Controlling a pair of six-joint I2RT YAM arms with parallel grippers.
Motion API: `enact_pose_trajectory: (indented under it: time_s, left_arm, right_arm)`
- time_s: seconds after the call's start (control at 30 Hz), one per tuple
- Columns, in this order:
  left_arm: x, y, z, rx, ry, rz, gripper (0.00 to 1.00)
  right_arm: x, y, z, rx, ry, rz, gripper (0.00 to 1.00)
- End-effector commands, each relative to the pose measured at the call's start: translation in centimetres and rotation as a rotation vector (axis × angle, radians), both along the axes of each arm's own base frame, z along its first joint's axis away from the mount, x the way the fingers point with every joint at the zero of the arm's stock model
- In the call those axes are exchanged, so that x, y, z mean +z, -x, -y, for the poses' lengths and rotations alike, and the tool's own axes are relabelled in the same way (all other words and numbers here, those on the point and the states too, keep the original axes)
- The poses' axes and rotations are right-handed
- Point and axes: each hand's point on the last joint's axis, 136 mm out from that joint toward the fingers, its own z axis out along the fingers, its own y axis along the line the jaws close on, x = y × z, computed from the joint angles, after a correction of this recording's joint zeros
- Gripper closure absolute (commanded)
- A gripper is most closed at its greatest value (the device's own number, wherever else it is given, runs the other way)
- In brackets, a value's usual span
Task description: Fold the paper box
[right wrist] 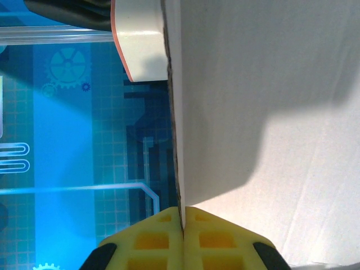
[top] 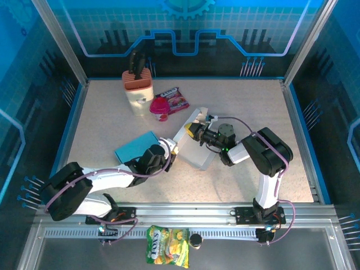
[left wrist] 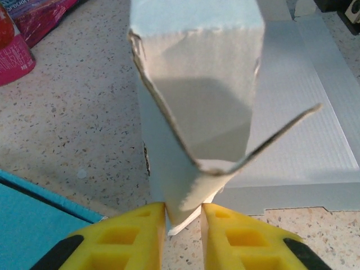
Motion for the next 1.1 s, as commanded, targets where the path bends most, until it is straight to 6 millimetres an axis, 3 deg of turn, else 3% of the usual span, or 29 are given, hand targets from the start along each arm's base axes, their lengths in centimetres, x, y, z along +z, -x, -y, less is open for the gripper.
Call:
enact_pose_trajectory:
  time_s: [0.0,0.17,0.53,1.07]
  left_arm:
    - [1.5,-1.1,1.1,0.003,0.06,0.027,0.8]
    - [1.4,-1.4,1.3,0.026,0.072,0.028,0.84]
    - [1.5,-2.2,2.2,0.08,0.106,0.032,0.83]
    - [1.0,-4.2,1.6,0.26,0.086,0.074,0.73]
  right_arm:
    - [-0.4,0.2,-0.2,0.011,0.003,-0.002,1.0]
    - [-0.5,0.2,-0.4,0.01,0.004,-0.006,1.0]
    - [-0.7,0.4,-0.8,0.009,0.008,-0.014,1.0]
    - [-0.8,0.8,-0.4,-0.015,0.011,-0.027,1.0]
